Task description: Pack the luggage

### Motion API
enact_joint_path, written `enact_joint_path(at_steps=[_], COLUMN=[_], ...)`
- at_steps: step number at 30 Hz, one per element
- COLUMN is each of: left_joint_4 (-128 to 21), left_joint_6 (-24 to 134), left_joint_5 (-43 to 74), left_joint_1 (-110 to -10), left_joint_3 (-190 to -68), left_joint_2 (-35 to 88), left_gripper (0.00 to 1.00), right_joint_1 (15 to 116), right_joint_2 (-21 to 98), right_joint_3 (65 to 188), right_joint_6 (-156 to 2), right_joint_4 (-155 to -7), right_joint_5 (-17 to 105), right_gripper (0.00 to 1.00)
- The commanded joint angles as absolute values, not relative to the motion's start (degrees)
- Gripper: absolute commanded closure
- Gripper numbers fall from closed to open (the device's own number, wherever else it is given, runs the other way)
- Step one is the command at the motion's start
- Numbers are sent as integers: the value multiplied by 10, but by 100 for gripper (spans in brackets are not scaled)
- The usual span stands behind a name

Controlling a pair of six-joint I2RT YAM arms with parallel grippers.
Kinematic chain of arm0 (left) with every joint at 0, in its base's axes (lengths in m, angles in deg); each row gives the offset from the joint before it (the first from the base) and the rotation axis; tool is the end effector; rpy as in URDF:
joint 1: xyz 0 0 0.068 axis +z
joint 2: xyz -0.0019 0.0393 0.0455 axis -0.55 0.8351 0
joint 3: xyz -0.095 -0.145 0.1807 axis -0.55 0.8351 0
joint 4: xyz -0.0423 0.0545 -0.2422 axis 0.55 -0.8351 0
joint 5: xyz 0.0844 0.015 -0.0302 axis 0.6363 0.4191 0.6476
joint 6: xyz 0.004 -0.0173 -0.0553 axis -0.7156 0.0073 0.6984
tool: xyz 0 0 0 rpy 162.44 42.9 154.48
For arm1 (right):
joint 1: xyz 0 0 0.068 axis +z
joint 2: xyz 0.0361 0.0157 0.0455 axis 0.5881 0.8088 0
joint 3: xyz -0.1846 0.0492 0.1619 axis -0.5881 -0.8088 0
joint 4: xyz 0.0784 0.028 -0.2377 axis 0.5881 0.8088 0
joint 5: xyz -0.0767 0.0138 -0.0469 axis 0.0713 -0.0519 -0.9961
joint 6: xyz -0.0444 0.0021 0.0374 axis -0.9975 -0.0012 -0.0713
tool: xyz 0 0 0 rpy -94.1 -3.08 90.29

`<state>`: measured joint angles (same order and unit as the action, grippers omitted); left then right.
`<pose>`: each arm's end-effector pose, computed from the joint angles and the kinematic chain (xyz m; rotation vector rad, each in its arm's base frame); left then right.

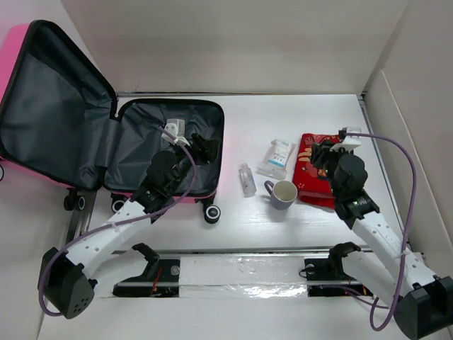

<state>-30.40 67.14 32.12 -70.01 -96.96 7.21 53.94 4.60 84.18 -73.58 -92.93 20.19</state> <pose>0.1967 -0.1387 0.3257 0.0320 1.4472 -0.7695 0.2047 0.0543 0.2875 0.1066 1.6104 0.1594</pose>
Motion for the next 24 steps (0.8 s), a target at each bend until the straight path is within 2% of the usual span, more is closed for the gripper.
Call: enact_joint_path(at_steps=[1,3,5,6,7,9,10,11,12,14,15,17,22,24], left_joint_4=[-271,-271,-262,-250,-249,-263,-271,-278,-313,-361,-404,-418,-407,-441], left_joint_6=[684,694,696,697,701,702,696,664,640,608,613,634,706,718], left_joint_5=[295,295,265,255,244,229,222,286,352,529,560,566,498,491], left_joint_1=[-702,-702,-702,-702,-702,-710,-726,-754,-834,-895,-916,-916,-880,-885], left_joint_3=[-984,-985,-987,-988,-998,-1021,-1048,-1063,-1084,-1157,-1180,-1195,-1142,-1148], left_joint_2=[72,74,81,86,101,129,164,184,207,291,312,334,307,320], left_gripper=[45,50,58,63,75,89,100,100,100,100,100,100,100,89], right_joint_1=[536,536,536,536,536,536,536,536,536,536,536,536,536,536], right_joint_2=[45,47,50,50,51,54,54,54,55,50,48,41,33,40], right_joint_3=[851,851,851,852,855,856,856,858,859,864,870,873,876,875], right_joint_6=[-747,-747,-749,-750,-751,-751,-751,-751,-751,-751,-751,-749,-741,-735], right_joint_4=[-961,-962,-963,-962,-958,-957,-957,-955,-952,-933,-923,-909,-901,-903], right_joint_5=[211,213,220,223,224,224,224,224,223,206,196,181,173,178], right_gripper=[63,62,84,92,100,100,100,100,100,100,100,100,100,100])
